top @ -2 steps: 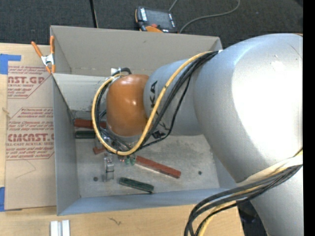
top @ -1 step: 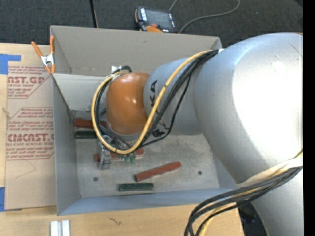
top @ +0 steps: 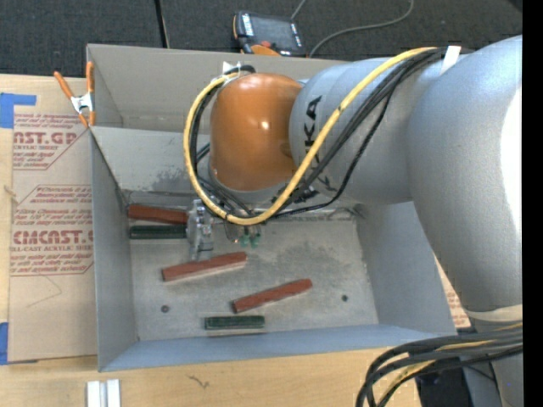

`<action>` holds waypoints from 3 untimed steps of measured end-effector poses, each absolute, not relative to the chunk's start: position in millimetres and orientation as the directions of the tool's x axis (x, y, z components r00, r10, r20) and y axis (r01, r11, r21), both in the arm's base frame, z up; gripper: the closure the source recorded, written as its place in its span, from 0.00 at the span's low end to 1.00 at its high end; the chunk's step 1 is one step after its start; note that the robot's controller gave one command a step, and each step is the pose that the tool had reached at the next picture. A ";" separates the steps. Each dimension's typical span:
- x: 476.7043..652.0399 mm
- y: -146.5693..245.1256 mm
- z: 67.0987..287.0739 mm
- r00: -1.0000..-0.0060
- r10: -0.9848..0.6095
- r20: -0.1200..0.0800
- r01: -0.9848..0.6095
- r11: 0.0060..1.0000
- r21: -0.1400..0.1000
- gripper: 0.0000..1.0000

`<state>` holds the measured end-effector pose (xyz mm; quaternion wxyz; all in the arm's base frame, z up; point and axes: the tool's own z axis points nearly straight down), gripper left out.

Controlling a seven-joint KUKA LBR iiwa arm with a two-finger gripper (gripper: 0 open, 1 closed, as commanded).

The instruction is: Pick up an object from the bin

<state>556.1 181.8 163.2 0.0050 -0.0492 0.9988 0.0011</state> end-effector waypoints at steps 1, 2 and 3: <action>553.6 182.3 158.2 -0.995 -0.100 -0.002 -0.100 0.995 0.002 0.00; 536.9 129.1 66.1 -0.999 0.040 0.006 0.040 0.999 -0.002 0.00; 539.1 131.4 69.7 -0.999 0.038 0.000 0.038 0.999 0.002 1.00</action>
Offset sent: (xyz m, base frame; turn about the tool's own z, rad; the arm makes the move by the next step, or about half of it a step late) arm 0.0000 0.0000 0.0000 0.0000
